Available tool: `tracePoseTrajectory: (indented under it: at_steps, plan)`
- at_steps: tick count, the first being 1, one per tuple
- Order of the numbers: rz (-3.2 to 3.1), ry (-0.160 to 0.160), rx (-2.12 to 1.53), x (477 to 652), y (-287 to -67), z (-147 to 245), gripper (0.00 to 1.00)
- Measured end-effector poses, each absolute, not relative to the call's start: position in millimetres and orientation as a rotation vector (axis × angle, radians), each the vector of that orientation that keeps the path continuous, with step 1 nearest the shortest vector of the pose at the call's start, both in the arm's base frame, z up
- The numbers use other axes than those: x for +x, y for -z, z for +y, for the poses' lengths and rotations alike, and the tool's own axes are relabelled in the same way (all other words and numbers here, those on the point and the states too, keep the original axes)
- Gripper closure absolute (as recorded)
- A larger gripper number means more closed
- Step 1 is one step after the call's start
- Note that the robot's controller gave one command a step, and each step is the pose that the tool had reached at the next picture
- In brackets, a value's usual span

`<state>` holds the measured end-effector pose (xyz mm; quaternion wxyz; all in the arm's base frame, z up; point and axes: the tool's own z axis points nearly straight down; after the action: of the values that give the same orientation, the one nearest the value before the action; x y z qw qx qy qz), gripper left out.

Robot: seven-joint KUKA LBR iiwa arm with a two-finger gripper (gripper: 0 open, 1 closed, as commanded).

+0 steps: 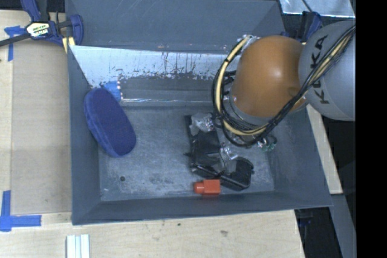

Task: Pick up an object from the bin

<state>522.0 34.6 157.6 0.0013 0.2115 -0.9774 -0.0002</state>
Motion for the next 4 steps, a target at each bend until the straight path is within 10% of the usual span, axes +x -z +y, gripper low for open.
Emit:
tracePoseTrajectory:
  at_steps: [1, 2, 3, 4]
  plan:
    - [-3.132, 0.008, 0.154, 533.9, -85, -5, 0.00]
    - [-3.095, -0.020, 0.133, 574.6, -80, 17, 0.00]
    - [-3.105, -0.014, 0.128, 575.2, -81, 17, 1.00]
    - [-3.151, -0.002, 0.169, 588.6, -273, 8, 1.00]
